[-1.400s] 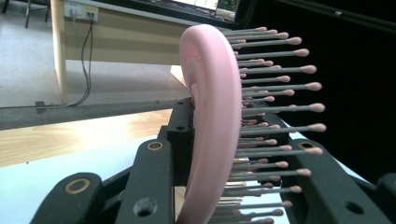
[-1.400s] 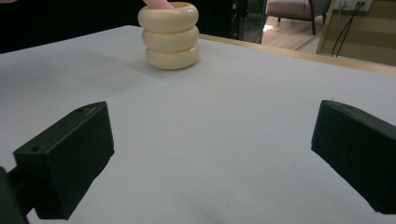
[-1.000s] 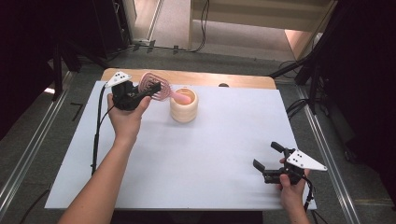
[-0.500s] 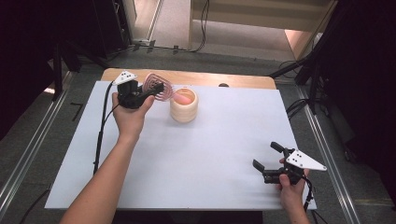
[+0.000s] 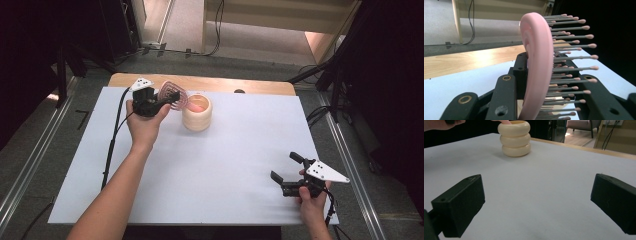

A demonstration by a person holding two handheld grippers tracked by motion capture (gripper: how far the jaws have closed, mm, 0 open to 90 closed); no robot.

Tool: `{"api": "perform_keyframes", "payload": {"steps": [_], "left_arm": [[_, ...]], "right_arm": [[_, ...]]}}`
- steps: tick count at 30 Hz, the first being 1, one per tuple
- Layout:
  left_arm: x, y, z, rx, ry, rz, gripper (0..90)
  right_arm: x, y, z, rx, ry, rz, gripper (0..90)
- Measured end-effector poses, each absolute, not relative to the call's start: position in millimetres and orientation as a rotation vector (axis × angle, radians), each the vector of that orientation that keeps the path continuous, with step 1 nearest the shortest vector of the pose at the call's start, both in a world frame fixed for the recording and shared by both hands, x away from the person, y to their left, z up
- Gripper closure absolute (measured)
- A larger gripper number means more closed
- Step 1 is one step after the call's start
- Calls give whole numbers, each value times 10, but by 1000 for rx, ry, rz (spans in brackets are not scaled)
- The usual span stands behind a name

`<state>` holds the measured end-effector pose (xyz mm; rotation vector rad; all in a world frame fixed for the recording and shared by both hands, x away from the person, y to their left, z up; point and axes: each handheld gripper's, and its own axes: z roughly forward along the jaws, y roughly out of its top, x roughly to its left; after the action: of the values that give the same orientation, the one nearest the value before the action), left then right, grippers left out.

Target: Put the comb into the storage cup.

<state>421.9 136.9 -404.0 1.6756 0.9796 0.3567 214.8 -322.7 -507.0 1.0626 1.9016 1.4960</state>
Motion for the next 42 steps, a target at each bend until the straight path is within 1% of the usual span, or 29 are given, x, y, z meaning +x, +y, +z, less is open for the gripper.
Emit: {"api": "perform_keyframes", "payload": {"steps": [7, 10, 12, 15, 16, 17, 20, 25, 26, 27, 29, 30, 31, 35, 37, 42], "left_arm": [[4246, 1347, -4081, 1667, 972, 343, 650], [4260, 1355, -4099, 1660, 962, 317, 639], [4258, 1362, -4097, 1652, 970, 322, 625], [4260, 1365, -4090, 1638, 974, 309, 525], [4257, 1361, -4089, 1636, 969, 312, 491], [4253, 1354, -4090, 1635, 966, 317, 437], [4230, 1345, -4089, 1630, 962, 327, 338], [4199, 1360, -4074, 1609, 941, 317, 229], [4194, 1361, -4068, 1607, 939, 322, 194], [4186, 1362, -4061, 1602, 939, 326, 138], [4173, 1372, -4050, 1593, 927, 317, 81], [4165, 1373, -4050, 1598, 910, 317, 25], [4150, 1375, -4049, 1598, 896, 325, 0], [4109, 1381, -4058, 1604, 884, 355, 0], [4090, 1393, -4066, 1603, 863, 340, 0], [4037, 1394, -4061, 1619, 848, 363, 0]], "right_arm": [[2148, -3226, -5071, 1064, 1901, 1495, 0], [2149, -3228, -5072, 1061, 1901, 1494, 0], [2147, -3227, -5071, 1062, 1902, 1495, 0], [2146, -3227, -5070, 1063, 1901, 1495, 0], [2147, -3227, -5070, 1063, 1901, 1495, 0], [2147, -3227, -5070, 1062, 1901, 1495, 0], [2147, -3225, -5071, 1063, 1901, 1492, 0], [2150, -3222, -5073, 1061, 1903, 1494, 0], [2150, -3221, -5072, 1060, 1903, 1494, 0], [2149, -3220, -5072, 1061, 1903, 1495, 0], [2149, -3218, -5072, 1060, 1904, 1495, 0], [2149, -3218, -5073, 1060, 1904, 1495, 0], [2150, -3217, -5073, 1059, 1904, 1495, 0], [2148, -3216, -5071, 1057, 1905, 1496, 0], [2149, -3216, -5071, 1058, 1905, 1495, 0], [2150, -3212, -5072, 1057, 1906, 1493, 0]]}}
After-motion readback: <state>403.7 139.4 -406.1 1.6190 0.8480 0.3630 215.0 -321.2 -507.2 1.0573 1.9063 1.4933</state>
